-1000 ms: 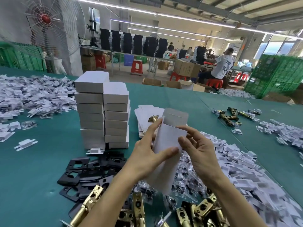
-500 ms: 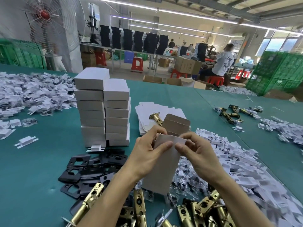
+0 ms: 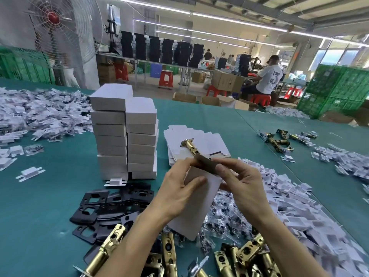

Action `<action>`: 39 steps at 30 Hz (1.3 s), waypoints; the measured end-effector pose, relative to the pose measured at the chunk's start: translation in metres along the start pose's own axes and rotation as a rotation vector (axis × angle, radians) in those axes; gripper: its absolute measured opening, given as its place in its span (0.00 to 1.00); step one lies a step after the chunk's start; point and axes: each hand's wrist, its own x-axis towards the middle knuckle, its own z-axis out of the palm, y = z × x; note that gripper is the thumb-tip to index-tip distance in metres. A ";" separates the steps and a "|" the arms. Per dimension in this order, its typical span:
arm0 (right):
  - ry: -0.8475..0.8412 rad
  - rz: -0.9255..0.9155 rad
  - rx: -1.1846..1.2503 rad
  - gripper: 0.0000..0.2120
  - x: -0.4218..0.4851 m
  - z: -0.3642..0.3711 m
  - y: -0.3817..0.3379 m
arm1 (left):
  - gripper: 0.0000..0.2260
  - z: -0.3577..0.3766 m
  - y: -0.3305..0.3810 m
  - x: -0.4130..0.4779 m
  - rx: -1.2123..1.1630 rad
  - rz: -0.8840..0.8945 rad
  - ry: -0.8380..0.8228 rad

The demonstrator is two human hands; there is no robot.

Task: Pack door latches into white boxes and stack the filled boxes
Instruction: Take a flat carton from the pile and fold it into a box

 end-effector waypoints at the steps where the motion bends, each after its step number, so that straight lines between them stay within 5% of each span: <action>1: -0.001 0.005 -0.006 0.09 0.000 0.001 0.001 | 0.12 0.000 0.000 0.000 0.031 0.015 0.042; 6: 0.041 0.022 -0.090 0.12 -0.004 0.004 0.004 | 0.20 0.000 0.006 -0.002 0.082 -0.043 0.141; 10: 0.101 0.003 -0.139 0.06 -0.005 0.008 0.002 | 0.45 0.016 0.014 -0.006 0.393 -0.190 0.031; 12: 0.117 0.008 -0.123 0.07 -0.004 0.009 0.000 | 0.50 0.025 0.012 -0.010 0.518 -0.236 -0.026; 21: -0.004 0.109 -0.087 0.07 0.001 0.000 -0.014 | 0.35 0.020 0.011 -0.005 0.336 -0.163 0.046; 29: 0.052 0.133 -0.018 0.14 0.000 0.000 -0.017 | 0.41 0.018 0.018 -0.008 0.367 -0.049 0.080; 35: 0.001 0.077 -0.200 0.08 -0.005 0.004 -0.025 | 0.44 0.018 0.020 -0.009 0.359 -0.061 0.076; 39: -0.039 0.060 -0.257 0.14 -0.005 0.007 -0.029 | 0.46 0.017 0.020 -0.010 0.334 -0.049 0.093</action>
